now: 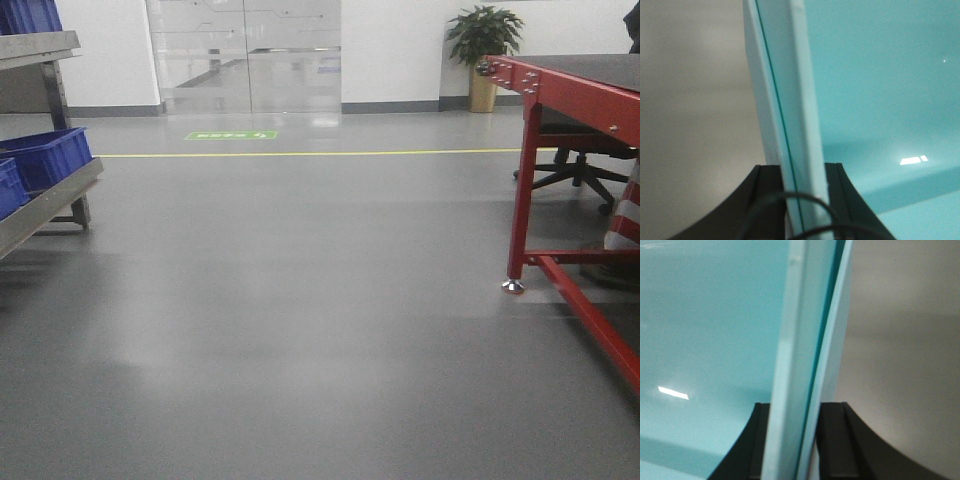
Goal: Move two blue bins to right shelf middle
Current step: 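Drive across the floor holding the light-blue bin in both grippers, then turn and drive up to the steel shelf holding the bin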
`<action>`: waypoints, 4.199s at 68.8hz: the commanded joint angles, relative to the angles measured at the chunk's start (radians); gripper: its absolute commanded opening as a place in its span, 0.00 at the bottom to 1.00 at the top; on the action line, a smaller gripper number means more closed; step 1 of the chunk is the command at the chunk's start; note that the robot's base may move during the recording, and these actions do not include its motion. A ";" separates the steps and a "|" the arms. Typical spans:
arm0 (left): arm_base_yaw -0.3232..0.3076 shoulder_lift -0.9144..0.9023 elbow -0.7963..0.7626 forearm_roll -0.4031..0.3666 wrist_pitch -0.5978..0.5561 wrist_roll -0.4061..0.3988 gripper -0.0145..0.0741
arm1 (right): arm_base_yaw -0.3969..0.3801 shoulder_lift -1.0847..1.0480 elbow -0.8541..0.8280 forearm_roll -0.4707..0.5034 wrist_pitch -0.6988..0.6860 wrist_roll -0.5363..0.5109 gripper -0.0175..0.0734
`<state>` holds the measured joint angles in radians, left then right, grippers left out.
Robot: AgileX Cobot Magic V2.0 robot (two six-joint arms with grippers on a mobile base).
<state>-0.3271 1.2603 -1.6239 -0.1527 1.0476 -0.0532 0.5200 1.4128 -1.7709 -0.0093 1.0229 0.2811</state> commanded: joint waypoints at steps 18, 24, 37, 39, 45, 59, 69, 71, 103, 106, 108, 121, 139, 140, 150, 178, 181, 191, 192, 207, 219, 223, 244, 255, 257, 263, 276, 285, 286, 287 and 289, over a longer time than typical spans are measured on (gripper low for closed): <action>-0.006 -0.022 -0.020 -0.090 -0.049 0.016 0.04 | 0.001 -0.010 -0.012 -0.009 -0.118 0.008 0.02; -0.006 -0.022 -0.020 -0.090 -0.049 0.016 0.04 | 0.001 -0.010 -0.012 -0.009 -0.118 0.008 0.02; -0.006 -0.022 -0.020 -0.090 -0.049 0.016 0.04 | 0.001 -0.010 -0.012 -0.009 -0.118 0.008 0.02; -0.006 -0.022 -0.020 -0.090 -0.049 0.016 0.04 | 0.001 -0.010 -0.012 -0.009 -0.118 0.008 0.02; -0.006 -0.022 -0.020 -0.090 -0.049 0.016 0.04 | 0.001 -0.010 -0.012 -0.009 -0.118 0.008 0.02; -0.006 -0.022 -0.020 -0.090 -0.049 0.016 0.04 | 0.001 -0.010 -0.012 -0.009 -0.118 0.008 0.02; -0.006 -0.022 -0.020 -0.090 -0.049 0.016 0.04 | 0.001 -0.010 -0.012 -0.009 -0.118 0.008 0.02; -0.006 -0.022 -0.020 -0.090 -0.049 0.016 0.04 | 0.001 -0.010 -0.012 -0.009 -0.118 0.008 0.02; -0.006 -0.022 -0.020 -0.090 -0.049 0.016 0.04 | 0.001 -0.010 -0.012 -0.009 -0.118 0.008 0.02; -0.006 -0.022 -0.020 -0.090 -0.049 0.016 0.04 | 0.001 -0.010 -0.012 -0.009 -0.118 0.008 0.02; -0.006 -0.022 -0.020 -0.090 -0.049 0.016 0.04 | 0.001 -0.010 -0.012 -0.009 -0.118 0.008 0.02; -0.006 -0.022 -0.020 -0.090 -0.049 0.016 0.04 | 0.001 -0.010 -0.012 -0.009 -0.118 0.008 0.02; -0.006 -0.022 -0.020 -0.090 -0.049 0.016 0.04 | 0.001 -0.010 -0.012 -0.009 -0.118 0.008 0.02; -0.006 -0.022 -0.020 -0.090 -0.049 0.016 0.04 | 0.001 -0.010 -0.012 -0.009 -0.118 0.008 0.02; -0.006 -0.022 -0.020 -0.088 -0.051 0.016 0.04 | 0.001 -0.010 -0.012 -0.009 -0.118 0.008 0.02; -0.006 -0.022 -0.020 -0.088 -0.051 0.016 0.04 | 0.001 -0.010 -0.012 -0.009 -0.118 0.008 0.02; -0.006 -0.022 -0.020 -0.088 -0.051 0.016 0.04 | 0.001 -0.010 -0.012 -0.009 -0.118 0.008 0.02; -0.006 -0.022 -0.020 -0.088 -0.051 0.016 0.04 | 0.001 -0.010 -0.012 -0.009 -0.118 0.008 0.02; -0.006 -0.022 -0.020 -0.088 -0.051 0.016 0.04 | 0.001 -0.010 -0.012 -0.009 -0.118 0.008 0.02; -0.006 -0.022 -0.020 -0.088 -0.051 0.016 0.04 | 0.001 -0.010 -0.012 -0.009 -0.118 0.008 0.02; -0.006 -0.022 -0.020 -0.088 -0.051 0.016 0.04 | 0.001 -0.010 -0.012 -0.009 -0.118 0.008 0.02; -0.006 -0.022 -0.020 -0.088 -0.051 0.016 0.04 | 0.001 -0.010 -0.012 -0.009 -0.118 0.008 0.02; -0.006 -0.022 -0.020 -0.088 -0.051 0.016 0.04 | 0.001 -0.010 -0.012 -0.009 -0.118 0.008 0.02; -0.006 -0.022 -0.020 -0.088 -0.051 0.016 0.04 | 0.001 -0.010 -0.012 -0.009 -0.118 0.008 0.02; -0.006 -0.022 -0.020 -0.088 -0.051 0.016 0.04 | 0.001 -0.010 -0.012 -0.009 -0.118 0.008 0.02; -0.006 -0.022 -0.020 -0.088 -0.051 0.016 0.04 | 0.001 -0.010 -0.012 -0.009 -0.118 0.008 0.02; -0.006 -0.022 -0.020 -0.088 -0.051 0.016 0.04 | 0.001 -0.010 -0.012 -0.009 -0.118 0.008 0.02; -0.006 -0.022 -0.020 -0.088 -0.051 0.016 0.04 | 0.001 -0.010 -0.012 -0.009 -0.118 0.008 0.02; -0.006 -0.022 -0.020 -0.088 -0.051 0.016 0.04 | 0.001 -0.010 -0.012 -0.009 -0.118 0.008 0.02; -0.006 -0.022 -0.020 -0.088 -0.051 0.016 0.04 | 0.001 -0.010 -0.012 -0.009 -0.118 0.008 0.02; -0.006 -0.022 -0.020 -0.088 -0.051 0.016 0.04 | 0.001 -0.010 -0.012 -0.009 -0.118 0.008 0.02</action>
<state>-0.3271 1.2603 -1.6239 -0.1527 1.0476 -0.0532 0.5200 1.4128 -1.7709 -0.0118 1.0152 0.2811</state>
